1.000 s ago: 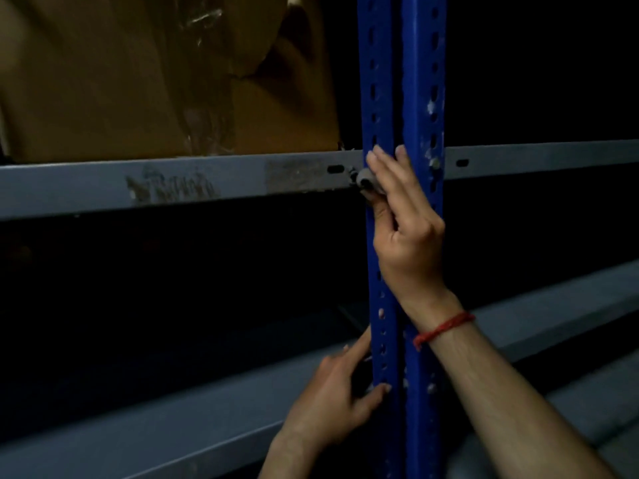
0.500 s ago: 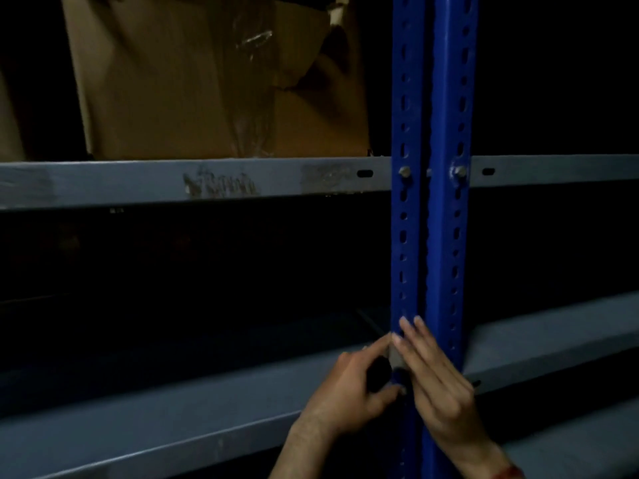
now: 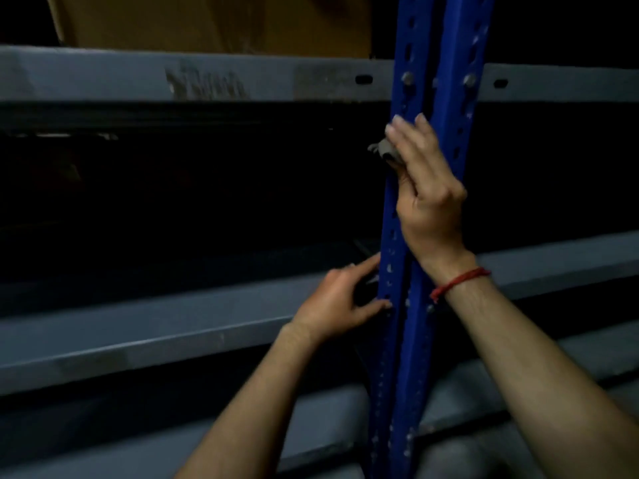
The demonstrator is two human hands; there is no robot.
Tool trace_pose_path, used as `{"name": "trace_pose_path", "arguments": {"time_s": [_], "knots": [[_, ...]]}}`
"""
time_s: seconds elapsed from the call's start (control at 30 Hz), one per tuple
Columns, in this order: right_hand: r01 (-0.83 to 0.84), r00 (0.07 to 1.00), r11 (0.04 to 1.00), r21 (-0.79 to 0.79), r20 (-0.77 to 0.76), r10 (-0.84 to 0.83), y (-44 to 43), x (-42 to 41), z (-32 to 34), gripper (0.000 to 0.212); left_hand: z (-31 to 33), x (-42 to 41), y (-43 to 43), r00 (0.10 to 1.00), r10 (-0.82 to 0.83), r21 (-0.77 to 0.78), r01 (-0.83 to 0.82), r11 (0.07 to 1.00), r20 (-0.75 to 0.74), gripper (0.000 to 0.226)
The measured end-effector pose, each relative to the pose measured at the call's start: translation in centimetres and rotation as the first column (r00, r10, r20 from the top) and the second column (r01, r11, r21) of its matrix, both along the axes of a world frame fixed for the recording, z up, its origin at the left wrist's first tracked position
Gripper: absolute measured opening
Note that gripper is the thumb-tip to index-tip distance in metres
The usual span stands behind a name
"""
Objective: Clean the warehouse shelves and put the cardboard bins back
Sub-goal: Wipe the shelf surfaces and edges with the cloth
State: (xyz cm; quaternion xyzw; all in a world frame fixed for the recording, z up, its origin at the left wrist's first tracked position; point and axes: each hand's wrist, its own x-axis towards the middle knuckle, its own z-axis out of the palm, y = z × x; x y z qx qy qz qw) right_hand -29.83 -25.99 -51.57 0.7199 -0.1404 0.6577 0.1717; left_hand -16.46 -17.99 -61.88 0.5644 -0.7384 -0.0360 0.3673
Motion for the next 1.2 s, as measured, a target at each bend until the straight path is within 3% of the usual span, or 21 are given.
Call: {"name": "trace_pose_path", "arguments": {"time_s": [0.07,0.17,0.23,0.33,0.43,0.5,0.63,0.7,0.77,0.87,1.03,1.2], "knots": [[-0.008,0.998,0.999,0.033,-0.067,0.010,0.4,-0.8,-4.4,0.049,0.2,0.7,0.8,0.959,0.086,-0.024,-0.082,0.996,0.270,0.086],[-0.002,0.969,0.996,0.094,-0.245,0.025,1.2,-2.5,-13.4,0.051,0.1,2.8,3.7,0.768,0.279,-0.016,-0.331,0.944,0.576,0.102],[0.001,0.951,0.989,0.148,-0.305,0.044,1.8,-3.0,-17.5,0.040,-0.5,4.4,5.7,0.696,0.354,-0.073,-0.399,0.914,0.624,0.100],[-0.006,0.966,0.974,0.226,-0.249,0.064,2.3,-2.3,-19.0,0.040,-1.4,6.4,7.9,0.584,0.456,-0.197,-0.453,0.870,0.671,0.086],[-0.045,0.963,0.987,0.154,-0.257,0.084,2.8,-0.8,-19.4,0.041,-1.7,8.0,9.4,0.511,0.531,-0.224,-0.544,0.809,0.676,0.094],[-0.090,0.947,0.992,0.090,-0.301,0.113,3.9,1.0,-20.4,0.041,-1.8,8.8,9.8,0.502,0.536,-0.202,-0.574,0.794,0.679,0.101],[-0.145,0.960,0.965,0.219,-0.203,0.191,7.0,5.2,-21.6,0.034,-2.0,8.7,9.7,0.498,0.537,-0.186,-0.591,0.785,0.681,0.100],[-0.160,0.939,0.974,0.162,-0.280,0.201,7.1,5.0,-21.2,0.036,-2.2,8.5,9.9,0.501,0.544,-0.195,-0.590,0.783,0.673,0.098],[-0.119,0.920,0.990,0.070,-0.368,0.137,5.7,2.9,-20.7,0.037,-2.2,8.5,10.1,0.507,0.542,-0.199,-0.581,0.789,0.670,0.098],[0.025,0.936,0.996,0.086,-0.351,0.007,3.6,-0.7,-20.5,0.046,-2.2,8.2,10.1,0.532,0.527,-0.181,-0.568,0.802,0.663,0.096],[-0.069,0.984,0.968,0.240,-0.145,0.106,5.5,2.8,-21.7,0.046,-2.2,7.9,9.9,0.543,0.543,-0.186,-0.577,0.795,0.640,0.096],[-0.121,0.988,0.910,0.397,0.141,0.070,9.0,7.2,-21.2,0.038,-3.0,8.5,11.3,0.517,0.536,-0.240,-0.533,0.812,0.667,0.104]]}}
